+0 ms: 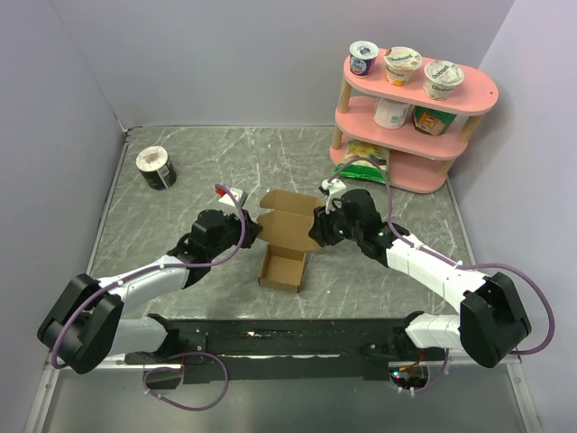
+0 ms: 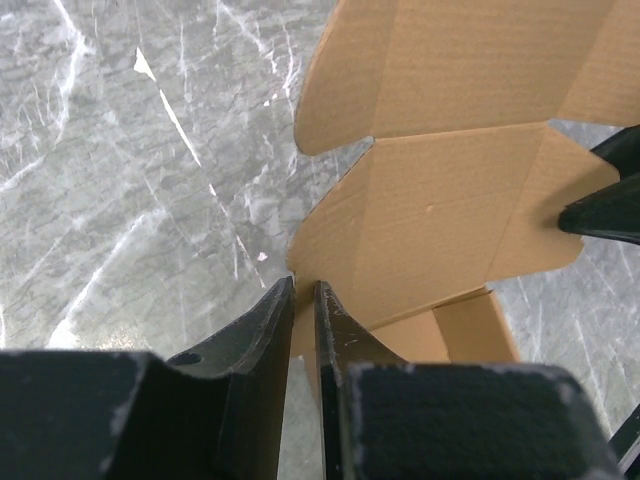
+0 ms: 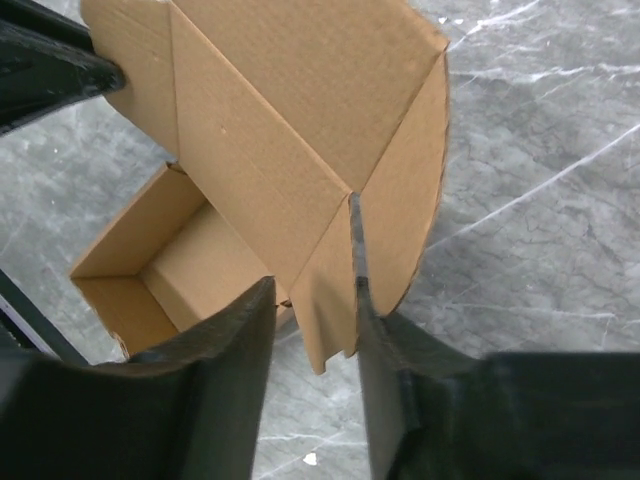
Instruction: Fold the paper box
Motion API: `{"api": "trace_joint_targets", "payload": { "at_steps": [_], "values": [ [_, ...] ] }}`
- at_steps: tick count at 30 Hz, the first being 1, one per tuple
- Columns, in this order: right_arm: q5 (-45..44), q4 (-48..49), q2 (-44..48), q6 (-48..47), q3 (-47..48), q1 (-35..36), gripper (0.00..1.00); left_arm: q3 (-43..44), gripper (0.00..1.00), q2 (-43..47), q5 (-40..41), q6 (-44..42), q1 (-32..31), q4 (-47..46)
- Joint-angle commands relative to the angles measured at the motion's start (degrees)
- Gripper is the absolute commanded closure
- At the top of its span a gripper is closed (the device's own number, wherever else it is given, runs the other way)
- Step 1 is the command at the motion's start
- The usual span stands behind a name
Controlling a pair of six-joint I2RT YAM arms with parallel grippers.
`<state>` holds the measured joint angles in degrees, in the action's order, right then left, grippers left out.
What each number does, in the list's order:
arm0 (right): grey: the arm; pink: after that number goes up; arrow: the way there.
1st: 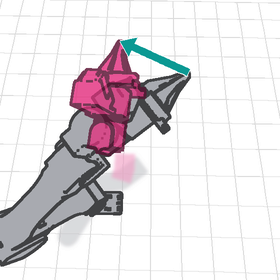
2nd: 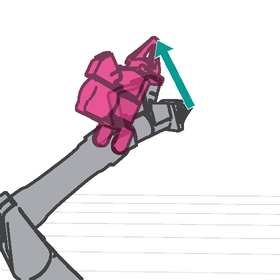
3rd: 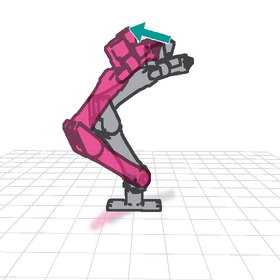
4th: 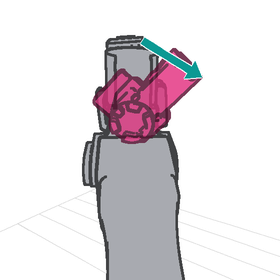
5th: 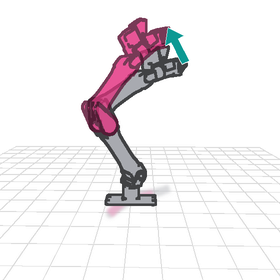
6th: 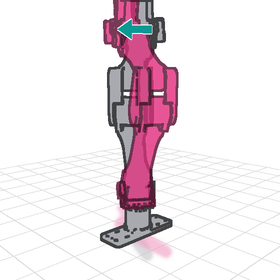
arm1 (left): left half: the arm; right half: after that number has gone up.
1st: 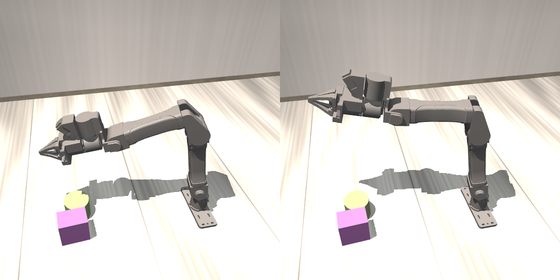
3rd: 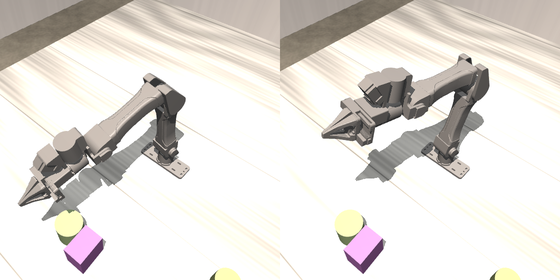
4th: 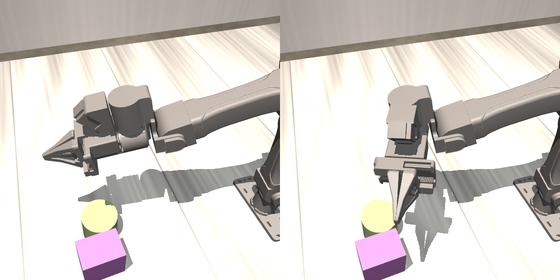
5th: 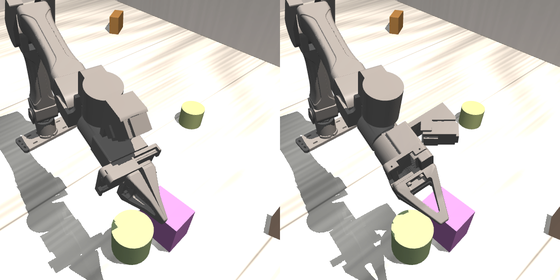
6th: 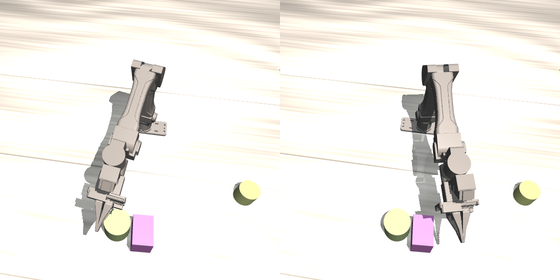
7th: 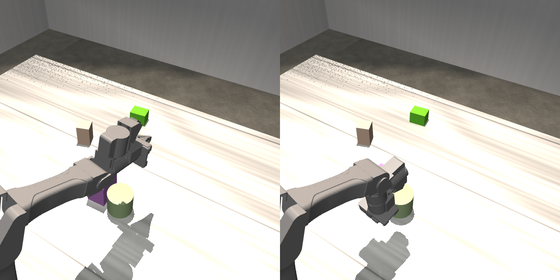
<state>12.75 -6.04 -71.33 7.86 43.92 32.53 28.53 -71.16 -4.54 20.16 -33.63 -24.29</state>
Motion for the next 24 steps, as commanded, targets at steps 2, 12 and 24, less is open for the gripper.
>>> {"api": "trace_joint_targets", "payload": {
  "at_steps": [2, 12, 24],
  "values": [
    [-0.3, 2.5, 0.0, 2.2, -0.4, 0.4, 0.71, 0.3, 0.81, 2.5, 1.9, -0.3, -1.5, -1.6],
    [-14.0, 3.2, 0.6, 6.1, 0.6, 5.9, 0.97, 1.1, 0.87, 1.8, 6.9, 2.6, -6.7, -0.8],
    [-33.1, 1.7, -0.3, 13.8, 3.3, 15.2, 0.93, 1.3, 0.87, 0.4, 13.5, 5.9, -10.6, 0.6]
  ]
}}
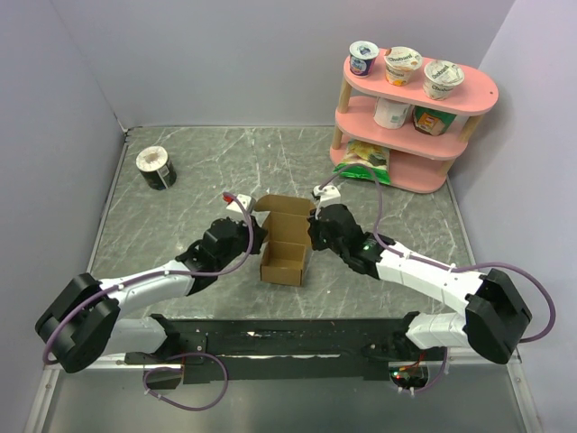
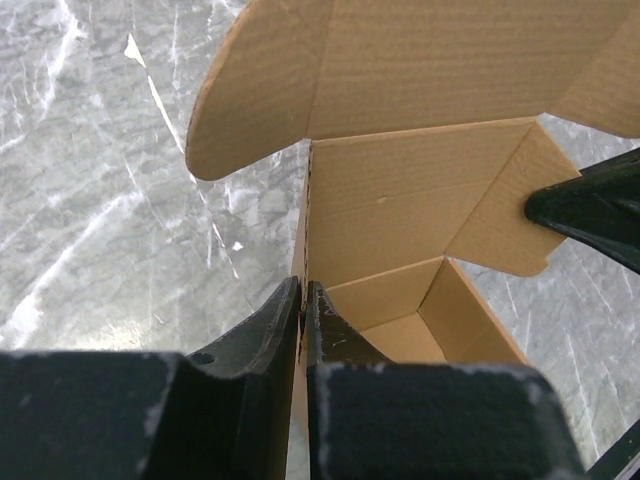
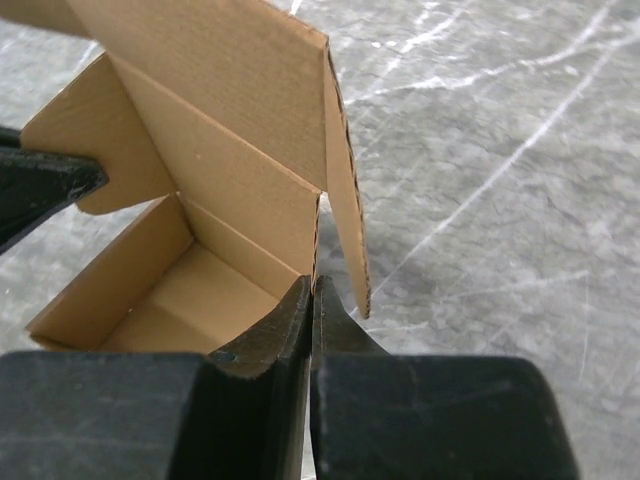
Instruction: Fold the paper box
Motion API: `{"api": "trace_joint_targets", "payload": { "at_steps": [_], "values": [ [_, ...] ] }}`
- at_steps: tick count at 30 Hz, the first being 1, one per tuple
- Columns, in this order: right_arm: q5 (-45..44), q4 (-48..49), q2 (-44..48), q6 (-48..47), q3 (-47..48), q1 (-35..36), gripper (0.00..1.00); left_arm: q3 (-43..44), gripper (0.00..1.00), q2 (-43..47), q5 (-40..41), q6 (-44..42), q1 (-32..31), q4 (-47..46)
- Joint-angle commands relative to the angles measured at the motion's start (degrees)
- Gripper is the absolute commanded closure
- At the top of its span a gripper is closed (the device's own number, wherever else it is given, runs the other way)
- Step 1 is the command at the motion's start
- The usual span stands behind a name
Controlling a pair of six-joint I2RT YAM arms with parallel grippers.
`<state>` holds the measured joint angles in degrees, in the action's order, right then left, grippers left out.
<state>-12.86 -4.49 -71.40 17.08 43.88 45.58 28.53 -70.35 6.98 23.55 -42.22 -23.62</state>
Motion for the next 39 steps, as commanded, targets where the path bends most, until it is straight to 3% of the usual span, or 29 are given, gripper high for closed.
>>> {"api": "trace_joint_targets", "payload": {
  "at_steps": [1, 25, 39],
  "values": [
    [-8.0, -0.4, -0.4, 5.8, 3.7, 2.4, 0.93, 1.1, 0.88, -0.3, 2.3, 2.7, -2.2, -0.1],
    [-23.8, -5.3, -5.6, 17.6, 8.2, 12.2, 0.95, -4.5, 0.91, 3.3, 18.5, 11.9, -10.7, -2.2],
    [-27.6, -9.4, -7.6, 24.9, 12.1, 14.1, 0.96, -6.5, 0.91, 3.5, 28.2, 13.5, -16.5, -3.6]
  ]
}}
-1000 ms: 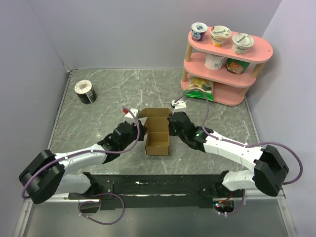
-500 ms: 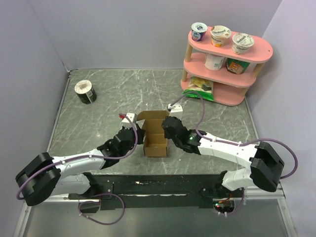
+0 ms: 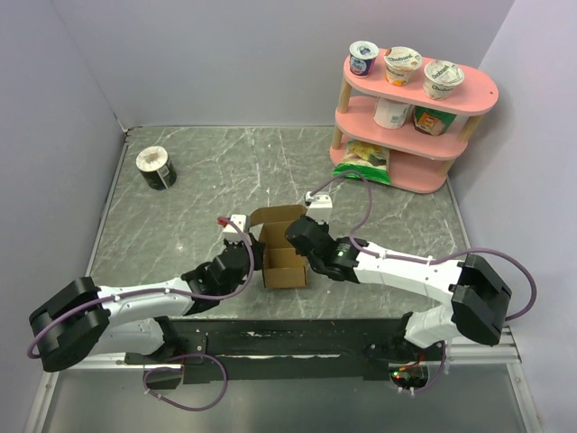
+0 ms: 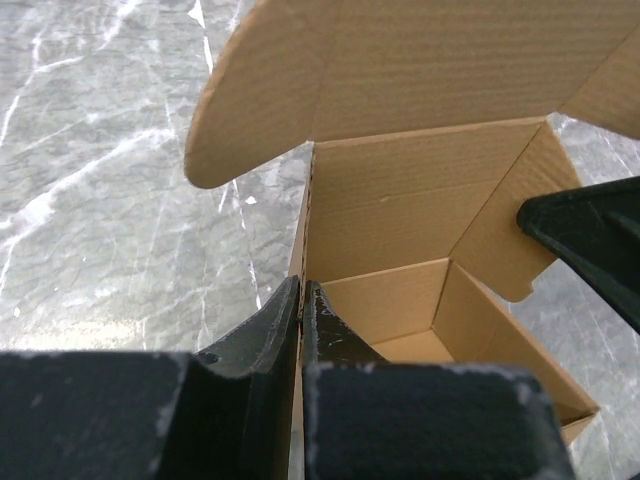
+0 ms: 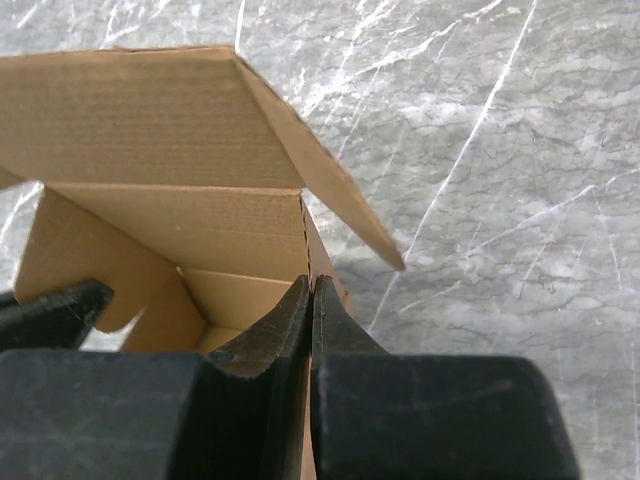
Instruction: Fold the paper box
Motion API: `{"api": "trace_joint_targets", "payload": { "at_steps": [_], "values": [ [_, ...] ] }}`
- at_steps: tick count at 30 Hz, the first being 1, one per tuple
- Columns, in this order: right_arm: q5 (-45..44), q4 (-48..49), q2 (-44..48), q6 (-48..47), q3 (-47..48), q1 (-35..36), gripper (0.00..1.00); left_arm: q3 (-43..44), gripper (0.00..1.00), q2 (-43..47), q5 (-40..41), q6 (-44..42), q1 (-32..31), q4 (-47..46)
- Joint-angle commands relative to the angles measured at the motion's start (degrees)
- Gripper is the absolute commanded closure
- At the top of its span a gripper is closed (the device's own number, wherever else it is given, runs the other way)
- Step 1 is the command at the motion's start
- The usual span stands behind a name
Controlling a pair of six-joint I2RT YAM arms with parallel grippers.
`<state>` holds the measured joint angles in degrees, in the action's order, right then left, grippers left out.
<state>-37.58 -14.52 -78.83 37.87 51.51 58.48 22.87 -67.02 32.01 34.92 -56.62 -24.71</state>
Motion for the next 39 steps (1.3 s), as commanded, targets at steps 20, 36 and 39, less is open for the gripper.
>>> {"api": "trace_joint_targets", "payload": {
  "at_steps": [20, 36, 39],
  "values": [
    [-12.6, 36.2, 1.6, -10.1, -8.9, 3.0, 1.0, -0.4, 0.91, -11.0, 15.2, -16.7, -4.5, -31.3],
    [-13.6, 39.5, -6.7, -7.5, -10.0, 2.9, 1.0, -2.4, 0.92, -19.3, 14.8, -13.7, -4.6, -37.6],
    [-13.9, 39.5, -6.8, -6.6, -11.5, 3.0, 1.0, -2.8, 0.92, -20.2, 15.7, -12.9, -4.6, -37.6]
  ]
}}
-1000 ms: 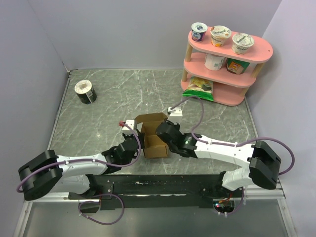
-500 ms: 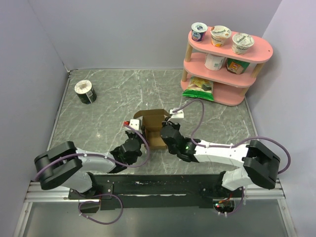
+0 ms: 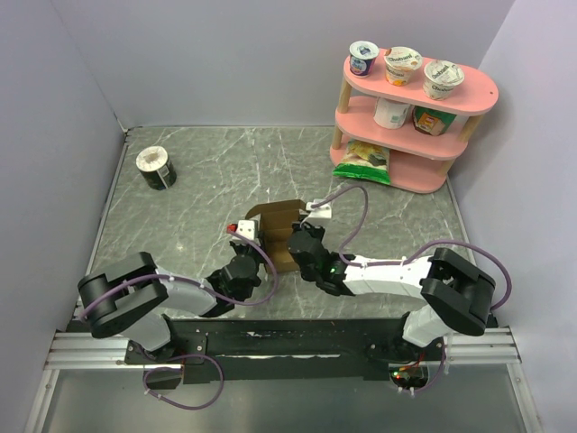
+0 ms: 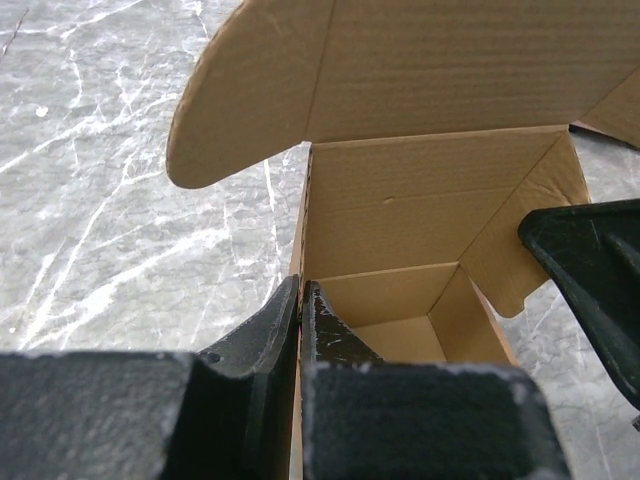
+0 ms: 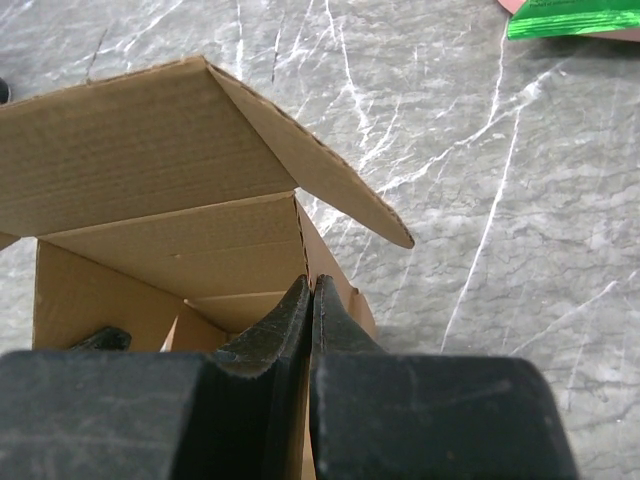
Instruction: Fold the paper box
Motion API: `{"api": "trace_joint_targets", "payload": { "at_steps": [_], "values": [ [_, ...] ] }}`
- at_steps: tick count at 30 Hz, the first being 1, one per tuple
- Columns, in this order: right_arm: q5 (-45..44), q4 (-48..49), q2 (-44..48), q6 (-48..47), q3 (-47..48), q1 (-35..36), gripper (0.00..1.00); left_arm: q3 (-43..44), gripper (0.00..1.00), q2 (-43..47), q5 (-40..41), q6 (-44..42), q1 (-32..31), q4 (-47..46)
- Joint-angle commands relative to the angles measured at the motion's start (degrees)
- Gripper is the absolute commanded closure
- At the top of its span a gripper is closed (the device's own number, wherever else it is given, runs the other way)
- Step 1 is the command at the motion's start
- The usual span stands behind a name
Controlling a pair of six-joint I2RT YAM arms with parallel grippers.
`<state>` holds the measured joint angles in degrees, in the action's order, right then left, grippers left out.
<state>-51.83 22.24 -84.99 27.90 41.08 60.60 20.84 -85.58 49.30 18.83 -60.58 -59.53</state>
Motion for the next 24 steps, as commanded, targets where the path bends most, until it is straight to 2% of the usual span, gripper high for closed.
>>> {"api": "trace_joint_targets", "payload": {
  "at_steps": [1, 8, 17, 20, 23, 24],
  "values": [
    [0.3, 1.5, -0.5, 4.5, -1.4, 1.0, 1.0, -1.0, 0.93, -2.3, -1.5, 3.3, -0.5, -3.3],
    [-0.2, -7.2, 0.2, 10.9, -2.2, 2.8, 1.0, -1.9, 0.94, -3.6, -0.7, 4.3, -0.5, -3.1],
    [-2.0, -20.0, -0.2, 19.3, 1.6, 5.6, 0.94, -3.2, 0.95, -2.4, 0.2, 7.9, -0.9, 1.3],
    [-2.0, -24.7, 0.3, 21.3, 3.0, 6.1, 0.87, -3.4, 0.96, -2.8, 1.5, 8.1, -1.3, 1.8],
    [-1.6, -27.0, 2.5, 21.9, 3.0, 6.8, 0.73, -3.3, 0.97, -3.0, 3.7, 8.2, -1.7, 2.7],
    [-1.6, -27.3, 3.2, 22.1, 2.6, 7.2, 0.65, -3.5, 0.96, -3.2, 4.0, 7.7, -1.8, 2.3]
  ]
}}
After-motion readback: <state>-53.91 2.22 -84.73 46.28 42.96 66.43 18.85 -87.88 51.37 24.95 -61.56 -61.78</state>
